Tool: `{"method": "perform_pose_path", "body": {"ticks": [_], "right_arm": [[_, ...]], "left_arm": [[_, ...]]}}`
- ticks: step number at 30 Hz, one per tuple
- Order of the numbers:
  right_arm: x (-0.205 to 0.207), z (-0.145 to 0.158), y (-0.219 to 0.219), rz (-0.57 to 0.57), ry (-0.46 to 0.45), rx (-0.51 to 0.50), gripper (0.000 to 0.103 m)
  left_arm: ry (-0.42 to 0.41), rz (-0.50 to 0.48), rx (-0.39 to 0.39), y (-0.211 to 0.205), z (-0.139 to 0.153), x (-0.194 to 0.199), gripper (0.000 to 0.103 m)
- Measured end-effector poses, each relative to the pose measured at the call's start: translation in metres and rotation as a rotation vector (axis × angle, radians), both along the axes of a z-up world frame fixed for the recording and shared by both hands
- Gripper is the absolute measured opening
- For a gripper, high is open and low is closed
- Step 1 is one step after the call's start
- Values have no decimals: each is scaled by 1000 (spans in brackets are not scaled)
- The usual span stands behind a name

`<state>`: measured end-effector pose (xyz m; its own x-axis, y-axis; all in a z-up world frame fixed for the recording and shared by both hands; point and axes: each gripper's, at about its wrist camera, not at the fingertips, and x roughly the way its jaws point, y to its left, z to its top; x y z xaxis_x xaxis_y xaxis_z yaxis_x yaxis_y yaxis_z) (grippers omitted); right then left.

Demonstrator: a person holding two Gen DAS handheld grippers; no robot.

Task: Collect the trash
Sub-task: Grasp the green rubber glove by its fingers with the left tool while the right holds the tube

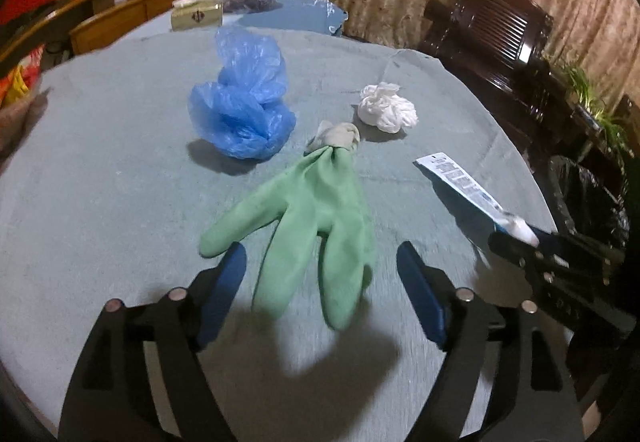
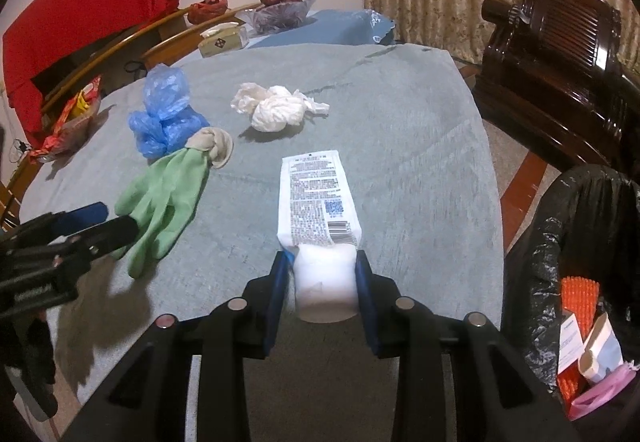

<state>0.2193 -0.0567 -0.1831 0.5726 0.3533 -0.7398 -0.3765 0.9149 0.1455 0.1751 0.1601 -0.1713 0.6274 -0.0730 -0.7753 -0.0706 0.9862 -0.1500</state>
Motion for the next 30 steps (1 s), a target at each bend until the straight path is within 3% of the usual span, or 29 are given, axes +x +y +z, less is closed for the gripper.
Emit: {"method": "perform_pose_path", "body": {"ticks": [4, 7, 9, 12, 17, 20, 22, 25, 27, 30], "right_arm": [[0, -2, 0, 3, 6, -6, 33], [0, -3, -1, 5, 9, -5, 33], [0, -3, -1, 7, 11, -9, 33], [0, -5, 1, 10, 11, -15, 33], [-1, -5, 1, 10, 10, -12, 38], [0, -6, 0, 10, 22, -4, 39], [1, -7, -1, 9, 25, -2, 39], [3, -7, 1, 15, 28, -6, 41], [6, -7, 2, 18, 29, -6, 42], [11, -7, 4, 19, 36, 0, 44]], "left_arm": [[50, 5, 6, 0, -16, 18, 78], [48, -6, 24, -3, -21, 20, 55], [41, -38, 17, -9, -20, 19, 30], [20, -53, 38, -15, -17, 17, 15], [4, -51, 25, -18, -11, 10, 6], [10, -51, 15, -20, -10, 6, 6], [19, -48, 13, -19, -10, 6, 12], [9, -27, 24, -18, -7, 9, 38], [8, -9, 34, -16, -7, 13, 65], [22, 9, 29, -13, -10, 21, 66]]}}
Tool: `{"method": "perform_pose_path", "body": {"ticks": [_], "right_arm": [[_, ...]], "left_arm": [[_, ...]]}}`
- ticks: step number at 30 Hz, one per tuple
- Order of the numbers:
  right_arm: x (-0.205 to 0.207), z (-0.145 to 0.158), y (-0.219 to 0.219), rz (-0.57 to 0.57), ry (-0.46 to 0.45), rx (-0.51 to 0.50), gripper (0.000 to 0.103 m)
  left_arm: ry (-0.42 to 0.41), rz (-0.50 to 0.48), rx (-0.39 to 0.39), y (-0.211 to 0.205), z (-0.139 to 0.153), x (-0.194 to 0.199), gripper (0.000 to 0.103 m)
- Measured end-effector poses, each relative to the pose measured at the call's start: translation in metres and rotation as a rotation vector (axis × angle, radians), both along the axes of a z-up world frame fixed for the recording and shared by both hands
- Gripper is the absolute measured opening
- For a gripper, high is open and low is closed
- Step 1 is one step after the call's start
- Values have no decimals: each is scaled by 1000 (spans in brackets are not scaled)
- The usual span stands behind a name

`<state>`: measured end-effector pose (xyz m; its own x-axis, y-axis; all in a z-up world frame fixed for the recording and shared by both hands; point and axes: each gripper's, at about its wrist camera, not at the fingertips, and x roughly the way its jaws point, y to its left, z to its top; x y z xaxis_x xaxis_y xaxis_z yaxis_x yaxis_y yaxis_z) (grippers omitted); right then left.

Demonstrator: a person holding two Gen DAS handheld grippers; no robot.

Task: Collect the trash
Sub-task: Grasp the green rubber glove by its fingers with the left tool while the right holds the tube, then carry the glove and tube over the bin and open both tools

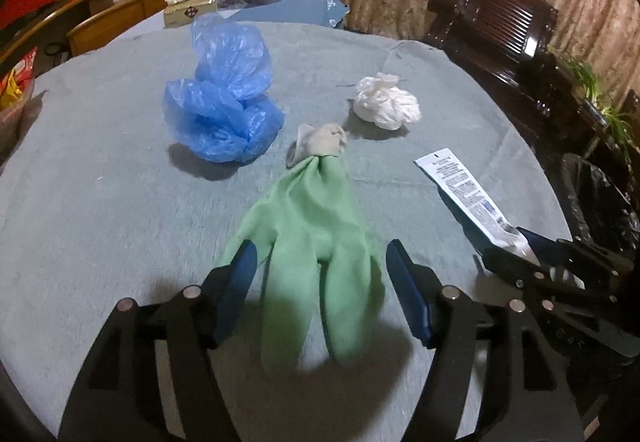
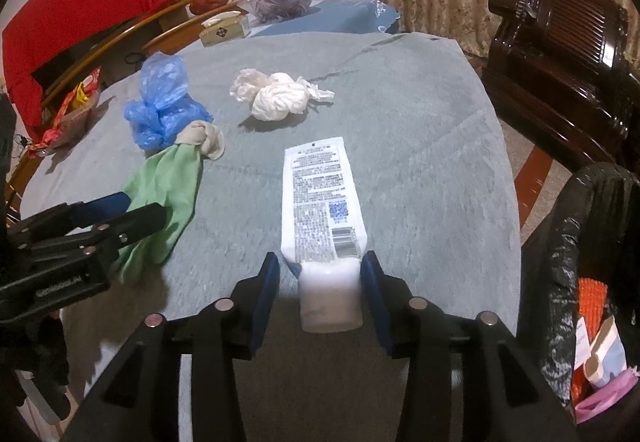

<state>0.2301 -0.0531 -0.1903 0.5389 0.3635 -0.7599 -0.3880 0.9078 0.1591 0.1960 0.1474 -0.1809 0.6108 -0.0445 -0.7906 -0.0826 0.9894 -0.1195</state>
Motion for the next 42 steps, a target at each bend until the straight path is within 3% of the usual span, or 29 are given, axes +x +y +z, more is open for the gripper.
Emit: {"method": "perform_pose_path", "body": {"ticks": [2, 3, 4, 8, 11, 30, 42], "right_arm": [[2, -1, 1, 7, 2, -10, 42], [2, 0, 0, 7, 2, -9, 42], [2, 0, -1, 8, 6, -1, 41], [-2, 3, -3, 5, 1, 4, 40], [-8, 10, -7, 2, -17, 20, 40], [-46, 68, -48, -30, -92, 85, 40], [-69, 104, -124, -157, -145, 113, 40]], "left_arm": [[13, 6, -9, 3, -4, 4, 61], [18, 4, -9, 4, -6, 6, 49], [23, 4, -5, 4, -8, 7, 47], [-1, -6, -5, 4, -8, 1, 20], [-18, -11, -3, 3, -2, -5, 14], [-182, -103, -4, -49, 68, -47, 11], [-257, -215, -18, -114, 98, -51, 11]]}}
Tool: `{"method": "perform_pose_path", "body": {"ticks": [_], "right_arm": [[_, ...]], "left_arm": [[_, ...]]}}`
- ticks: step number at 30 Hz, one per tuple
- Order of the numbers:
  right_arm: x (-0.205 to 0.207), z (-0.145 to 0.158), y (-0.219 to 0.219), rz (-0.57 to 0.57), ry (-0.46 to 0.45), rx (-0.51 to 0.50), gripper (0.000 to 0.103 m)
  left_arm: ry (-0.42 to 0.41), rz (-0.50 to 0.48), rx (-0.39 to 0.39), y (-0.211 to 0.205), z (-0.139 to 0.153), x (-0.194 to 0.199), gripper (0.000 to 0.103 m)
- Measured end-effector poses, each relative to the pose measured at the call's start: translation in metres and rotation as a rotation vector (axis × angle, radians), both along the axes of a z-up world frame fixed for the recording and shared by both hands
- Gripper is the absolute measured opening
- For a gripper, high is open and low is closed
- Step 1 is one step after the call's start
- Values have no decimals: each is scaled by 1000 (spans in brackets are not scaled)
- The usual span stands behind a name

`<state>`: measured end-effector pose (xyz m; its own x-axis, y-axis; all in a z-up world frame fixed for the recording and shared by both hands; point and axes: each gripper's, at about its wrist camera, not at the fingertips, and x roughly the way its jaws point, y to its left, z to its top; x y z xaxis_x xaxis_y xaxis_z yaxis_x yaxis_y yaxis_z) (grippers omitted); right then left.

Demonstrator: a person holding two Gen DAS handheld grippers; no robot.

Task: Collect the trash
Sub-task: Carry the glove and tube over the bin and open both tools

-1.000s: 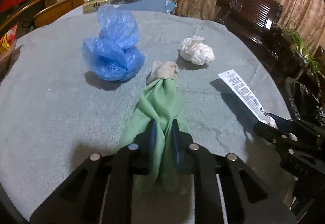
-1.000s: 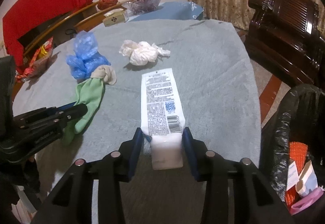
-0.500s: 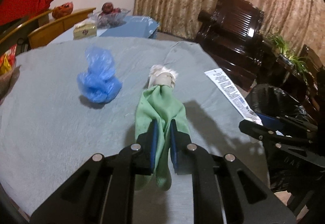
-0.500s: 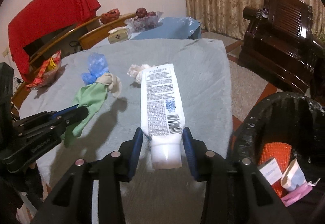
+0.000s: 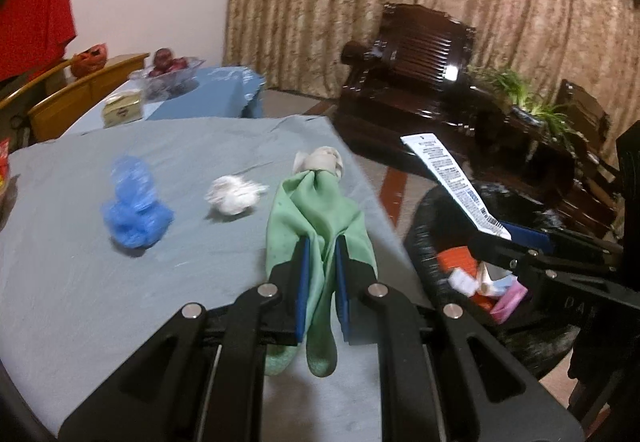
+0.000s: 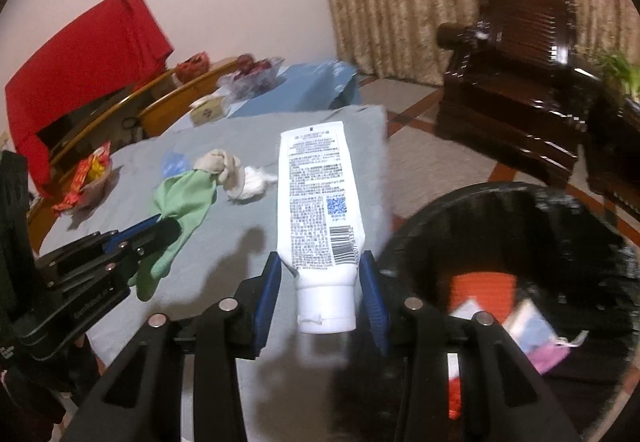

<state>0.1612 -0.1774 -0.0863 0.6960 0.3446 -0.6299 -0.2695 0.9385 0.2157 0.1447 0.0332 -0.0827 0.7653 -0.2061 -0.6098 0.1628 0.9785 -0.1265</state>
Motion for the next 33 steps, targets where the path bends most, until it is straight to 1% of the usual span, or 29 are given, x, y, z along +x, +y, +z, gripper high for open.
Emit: {"method": "perform_pose_path", "body": {"ticks": [7, 13, 22, 28, 29, 30, 31, 32, 33], "right_arm": [[-15, 9, -65, -129, -15, -22, 40], [-27, 10, -113, -222, -16, -44, 40], [-33, 0, -159, -308, -7, -49, 40], [-29, -10, -173, -333, 9, -49, 40], [-28, -13, -176, -338, 13, -53, 40], [-28, -15, -178, -344, 16, -58, 40], [-27, -17, -179, -346, 22, -61, 41], [-27, -19, -180, -346, 27, -66, 49], [-28, -21, -182, -358, 29, -75, 56]], "left_arm": [[-25, -112, -25, -56, 12, 5, 11], [-34, -206, -35, -109, 12, 8, 11], [-31, -300, -20, -169, 2, 20, 12], [-17, -340, -13, -192, -8, 31, 12], [-11, -350, -16, -195, -9, 33, 14], [-2, -363, -23, -199, -10, 35, 22], [2, -369, -30, -199, -11, 36, 27], [-3, -364, -37, -199, -11, 37, 41], [-9, -362, -44, -198, -11, 37, 50]]}}
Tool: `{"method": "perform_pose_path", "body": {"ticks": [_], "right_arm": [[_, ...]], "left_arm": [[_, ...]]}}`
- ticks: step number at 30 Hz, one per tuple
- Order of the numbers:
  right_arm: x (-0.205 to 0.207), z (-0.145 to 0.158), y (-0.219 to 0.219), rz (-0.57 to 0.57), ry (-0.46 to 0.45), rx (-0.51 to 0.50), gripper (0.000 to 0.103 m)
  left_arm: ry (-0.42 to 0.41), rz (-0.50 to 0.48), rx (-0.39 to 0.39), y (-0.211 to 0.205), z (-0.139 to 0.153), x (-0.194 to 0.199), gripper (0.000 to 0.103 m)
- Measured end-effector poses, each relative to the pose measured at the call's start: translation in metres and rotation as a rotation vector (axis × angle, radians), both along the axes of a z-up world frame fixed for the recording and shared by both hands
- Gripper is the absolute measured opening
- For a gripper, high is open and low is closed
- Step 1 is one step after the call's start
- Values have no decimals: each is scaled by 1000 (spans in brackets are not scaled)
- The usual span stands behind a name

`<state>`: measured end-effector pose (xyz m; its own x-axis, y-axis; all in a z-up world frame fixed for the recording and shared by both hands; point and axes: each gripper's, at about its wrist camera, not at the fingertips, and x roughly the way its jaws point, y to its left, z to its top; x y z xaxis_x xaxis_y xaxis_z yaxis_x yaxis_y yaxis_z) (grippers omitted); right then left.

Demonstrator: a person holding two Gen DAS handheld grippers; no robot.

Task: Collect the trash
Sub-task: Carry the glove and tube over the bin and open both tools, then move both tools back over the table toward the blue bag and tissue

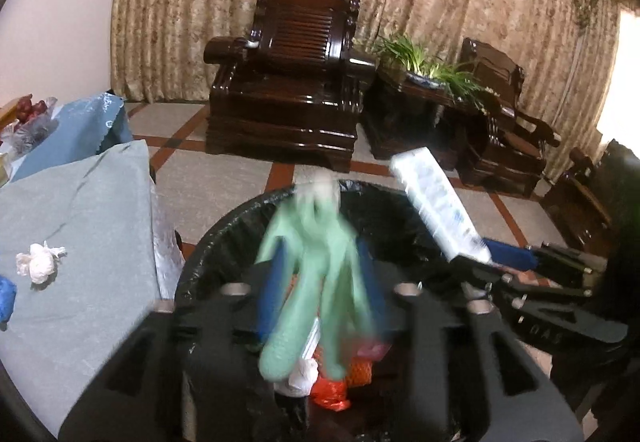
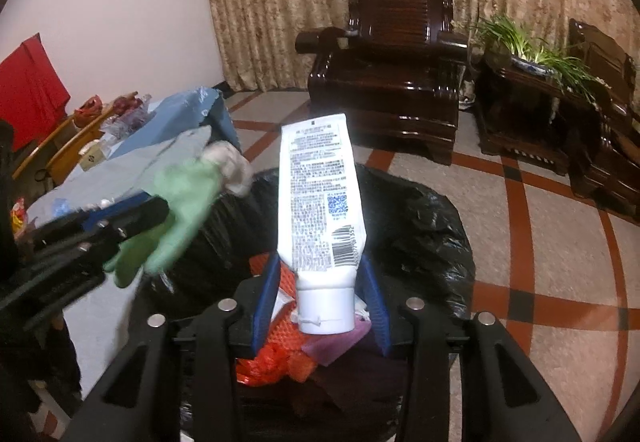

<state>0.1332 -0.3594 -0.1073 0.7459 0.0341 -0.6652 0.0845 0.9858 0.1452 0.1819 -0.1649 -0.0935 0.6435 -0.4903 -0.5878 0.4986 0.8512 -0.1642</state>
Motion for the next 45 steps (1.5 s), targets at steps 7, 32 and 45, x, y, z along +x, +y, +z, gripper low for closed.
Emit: {"method": "perform_pose_path", "body": {"ticks": [7, 32, 45], "right_arm": [[-18, 0, -4, -26, -51, 27, 94], [-7, 20, 119, 189, -108, 42, 97], [27, 29, 190, 320, -119, 7, 97]], "left_arm": [[-44, 42, -3, 20, 10, -10, 76], [-77, 340, 45, 176, 26, -53, 91], [-96, 485, 41, 248, 37, -51, 91]]}}
